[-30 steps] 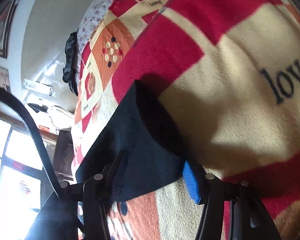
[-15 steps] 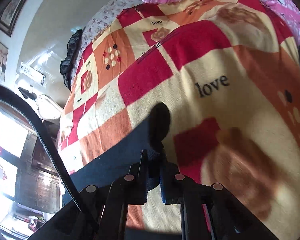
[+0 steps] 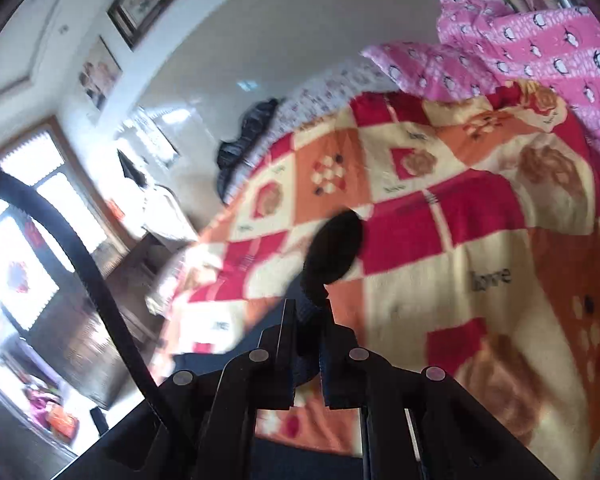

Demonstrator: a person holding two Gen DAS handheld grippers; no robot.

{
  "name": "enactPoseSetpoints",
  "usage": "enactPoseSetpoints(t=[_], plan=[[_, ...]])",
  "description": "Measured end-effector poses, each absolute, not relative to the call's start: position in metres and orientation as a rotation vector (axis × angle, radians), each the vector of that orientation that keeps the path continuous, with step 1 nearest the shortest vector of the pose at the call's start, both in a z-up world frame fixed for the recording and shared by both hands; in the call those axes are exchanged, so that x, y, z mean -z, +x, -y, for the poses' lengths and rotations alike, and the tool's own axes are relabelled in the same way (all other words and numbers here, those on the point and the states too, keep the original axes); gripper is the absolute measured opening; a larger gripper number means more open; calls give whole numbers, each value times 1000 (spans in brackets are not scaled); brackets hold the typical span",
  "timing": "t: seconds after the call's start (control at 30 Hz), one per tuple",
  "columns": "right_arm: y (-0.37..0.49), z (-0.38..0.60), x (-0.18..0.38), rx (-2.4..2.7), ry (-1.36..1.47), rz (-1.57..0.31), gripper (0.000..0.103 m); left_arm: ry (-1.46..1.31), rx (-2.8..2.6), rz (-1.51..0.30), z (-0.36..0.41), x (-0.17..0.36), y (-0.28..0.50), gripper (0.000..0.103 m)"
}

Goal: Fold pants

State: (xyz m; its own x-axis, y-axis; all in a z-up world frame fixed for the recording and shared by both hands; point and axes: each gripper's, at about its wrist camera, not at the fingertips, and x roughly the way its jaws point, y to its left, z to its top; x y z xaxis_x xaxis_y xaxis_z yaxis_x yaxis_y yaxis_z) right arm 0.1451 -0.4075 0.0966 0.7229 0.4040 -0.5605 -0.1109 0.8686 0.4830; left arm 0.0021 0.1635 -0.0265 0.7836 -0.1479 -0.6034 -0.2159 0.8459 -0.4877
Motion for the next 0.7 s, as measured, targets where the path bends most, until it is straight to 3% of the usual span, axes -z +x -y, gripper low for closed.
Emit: enactPoseSetpoints(t=[0.07,0.17,0.33,0.47,0.63,0.7], plan=[[165,421,-62,-217,490,-827,8,-575,-36,-679,-163,26,2,41],[163,417,-53,-230,495,-829,8,-572,-36,-679,-162,26,2,41],[118,388,-124,-373,445,-615,8,-571,-41,-679,-161,26,3,41],[100,376,-147,-382,383,-547,8,-575,-43,-679,-163,27,5,41],[150,401,-65,-207,347,-749,8,-579,-33,-680,-164,27,6,41],[183,416,4,-63,292,-958,8,-580,-27,-682,-165,28,5,41]])
